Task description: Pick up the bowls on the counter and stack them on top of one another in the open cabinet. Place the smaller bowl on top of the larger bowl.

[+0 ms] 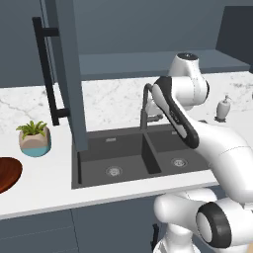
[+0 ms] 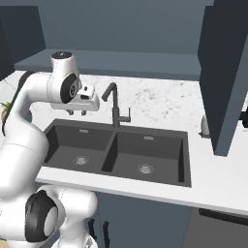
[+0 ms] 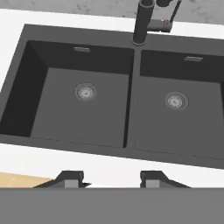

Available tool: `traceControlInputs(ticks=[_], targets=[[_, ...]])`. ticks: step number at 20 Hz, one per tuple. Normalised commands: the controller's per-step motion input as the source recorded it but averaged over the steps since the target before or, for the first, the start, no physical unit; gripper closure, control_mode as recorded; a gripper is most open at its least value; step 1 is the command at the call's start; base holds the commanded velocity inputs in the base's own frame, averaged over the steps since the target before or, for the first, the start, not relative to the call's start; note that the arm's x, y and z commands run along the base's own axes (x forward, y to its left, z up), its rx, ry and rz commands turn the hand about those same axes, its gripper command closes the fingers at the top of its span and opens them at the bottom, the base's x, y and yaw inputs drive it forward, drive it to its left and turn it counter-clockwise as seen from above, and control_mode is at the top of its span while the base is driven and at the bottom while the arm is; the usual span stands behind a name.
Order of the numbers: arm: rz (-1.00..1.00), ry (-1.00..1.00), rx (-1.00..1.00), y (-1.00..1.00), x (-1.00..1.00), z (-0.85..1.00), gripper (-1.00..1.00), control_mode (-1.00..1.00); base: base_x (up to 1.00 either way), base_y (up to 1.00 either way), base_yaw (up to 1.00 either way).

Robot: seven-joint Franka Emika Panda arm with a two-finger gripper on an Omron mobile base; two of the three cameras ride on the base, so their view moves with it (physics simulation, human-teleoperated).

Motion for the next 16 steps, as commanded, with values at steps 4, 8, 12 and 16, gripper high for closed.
traceControlInputs(ticks=[4,8,12,16], targets=[[0.00,0.00,0.00,0.00,-0.19,0.00,-1.00,-1.00,0.00,0.00,0.00],[0.00,-0.05,0.00,0.00,-0.49,0.00,-1.00,-1.00,0.00,0.00,0.00],[0.00,-0.01,0.00,0.00,-0.54,0.00,-1.00,-1.00,0.00,0.00,0.00],[0.00,-0.02,0.00,0.00,-0.77,-0.02,-1.00,-1.00,0.00,0.00,0.00]])
